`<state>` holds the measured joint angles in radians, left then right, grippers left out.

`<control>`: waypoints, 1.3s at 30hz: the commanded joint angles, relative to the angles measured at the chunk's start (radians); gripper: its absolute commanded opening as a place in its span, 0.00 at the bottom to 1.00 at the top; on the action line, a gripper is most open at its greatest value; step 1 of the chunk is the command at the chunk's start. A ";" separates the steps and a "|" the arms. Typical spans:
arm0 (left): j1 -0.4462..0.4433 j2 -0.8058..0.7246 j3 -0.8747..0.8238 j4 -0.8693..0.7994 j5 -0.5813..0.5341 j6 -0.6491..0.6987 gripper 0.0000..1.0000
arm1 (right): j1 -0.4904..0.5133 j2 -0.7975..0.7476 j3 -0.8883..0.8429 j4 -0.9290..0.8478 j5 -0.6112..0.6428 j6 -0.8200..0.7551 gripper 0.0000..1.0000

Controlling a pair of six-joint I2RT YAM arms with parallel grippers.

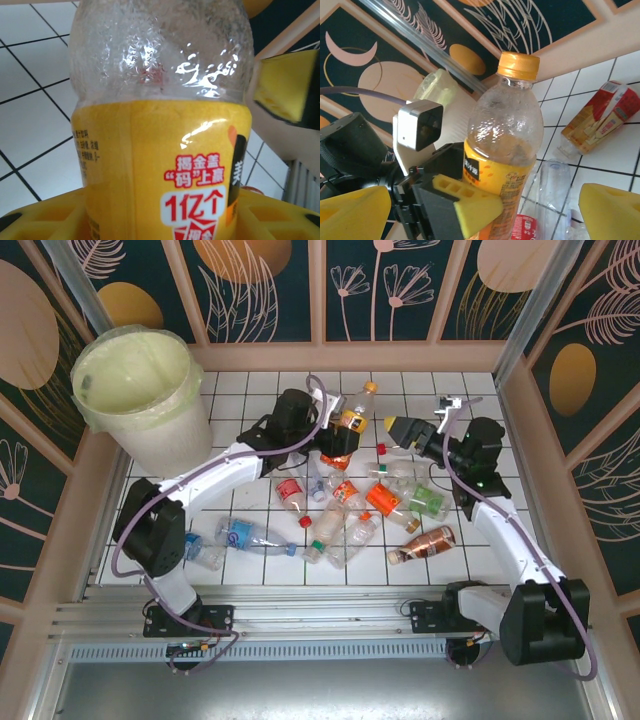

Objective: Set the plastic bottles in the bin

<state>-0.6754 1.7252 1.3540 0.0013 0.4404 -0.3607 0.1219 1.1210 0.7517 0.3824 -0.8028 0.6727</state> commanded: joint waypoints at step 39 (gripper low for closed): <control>-0.021 -0.047 -0.045 0.110 0.094 -0.042 0.72 | 0.167 0.233 0.209 0.079 0.102 -0.018 0.57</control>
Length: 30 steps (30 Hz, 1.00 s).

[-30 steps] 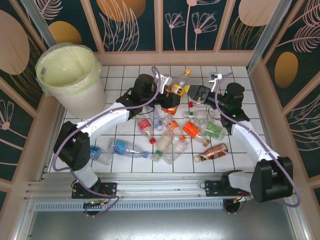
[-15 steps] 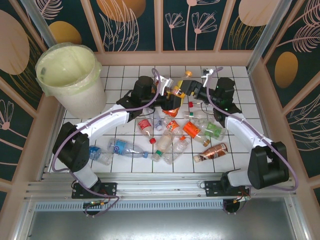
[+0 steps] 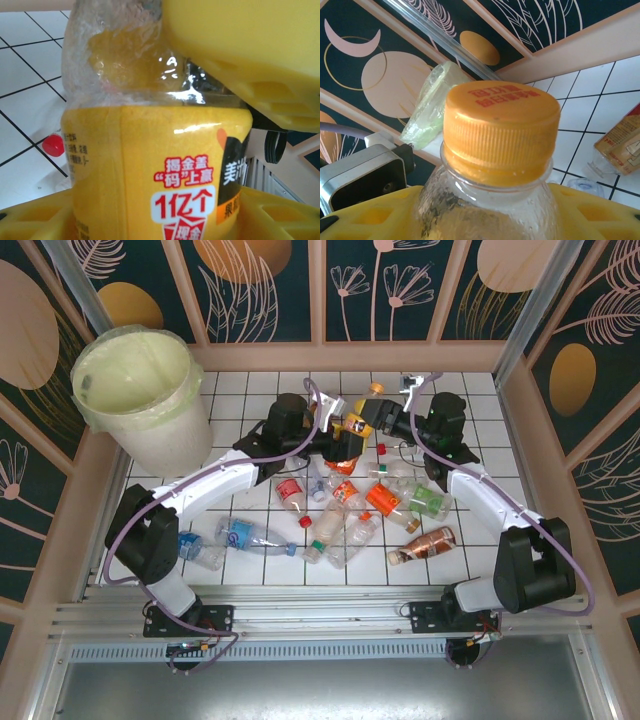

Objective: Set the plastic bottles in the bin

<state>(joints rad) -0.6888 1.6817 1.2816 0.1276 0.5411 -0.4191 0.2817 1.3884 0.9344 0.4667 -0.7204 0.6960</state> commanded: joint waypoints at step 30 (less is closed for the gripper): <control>-0.025 0.104 0.238 -0.297 0.007 0.129 0.52 | 0.044 -0.100 0.054 -0.226 0.159 -0.249 0.58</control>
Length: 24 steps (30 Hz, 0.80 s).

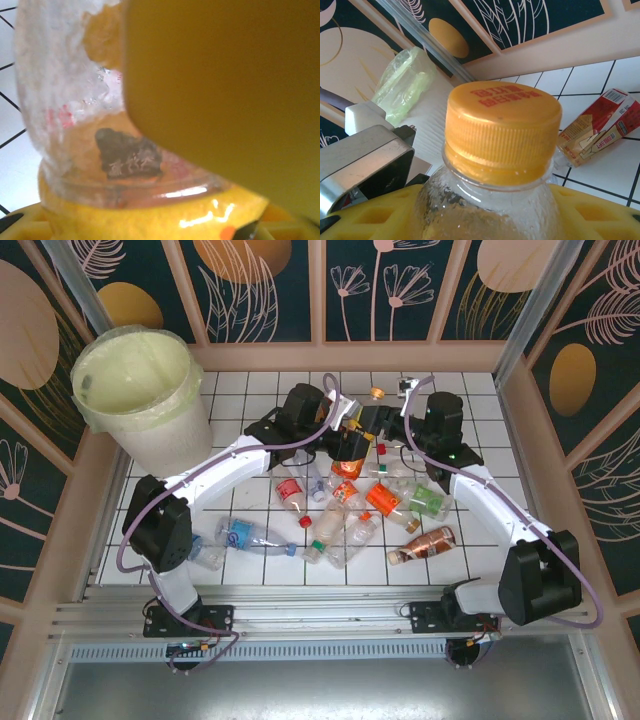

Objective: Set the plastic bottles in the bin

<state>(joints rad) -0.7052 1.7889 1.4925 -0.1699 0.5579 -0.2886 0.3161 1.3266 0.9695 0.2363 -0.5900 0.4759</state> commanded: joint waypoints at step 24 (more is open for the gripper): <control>0.051 -0.041 0.046 -0.041 -0.246 -0.095 0.42 | -0.024 -0.237 -0.033 -0.109 0.091 -0.091 0.89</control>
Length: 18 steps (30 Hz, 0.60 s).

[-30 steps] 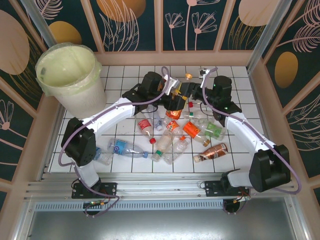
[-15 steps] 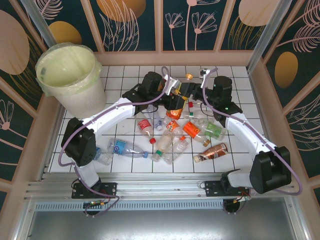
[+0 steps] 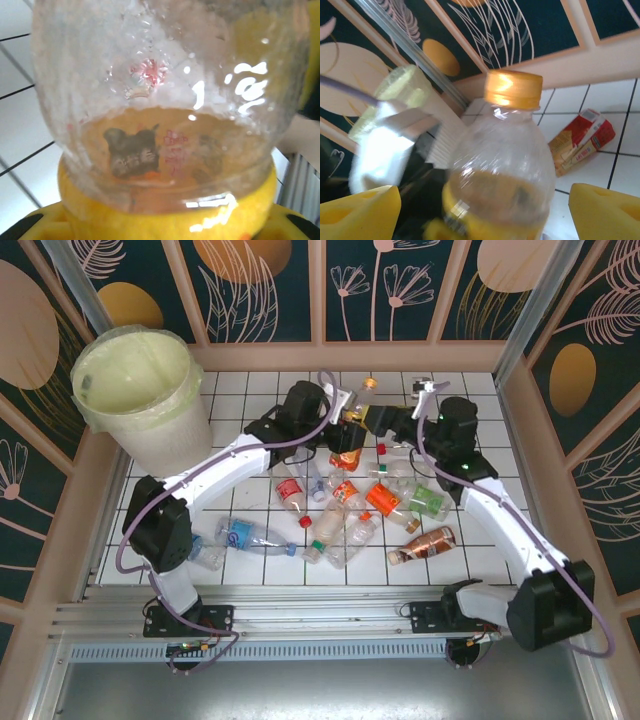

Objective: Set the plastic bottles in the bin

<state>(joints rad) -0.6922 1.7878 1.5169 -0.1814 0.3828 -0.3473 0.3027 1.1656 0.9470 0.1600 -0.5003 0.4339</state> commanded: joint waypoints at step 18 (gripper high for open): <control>0.264 -0.132 0.268 -0.304 -0.260 0.015 0.44 | -0.015 -0.368 -0.100 -0.098 0.008 -0.133 0.99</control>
<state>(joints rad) -0.4557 1.6672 1.7405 -0.4152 0.1658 -0.3573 0.2935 0.8055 0.8585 0.0689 -0.4965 0.3225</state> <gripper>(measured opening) 0.444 0.990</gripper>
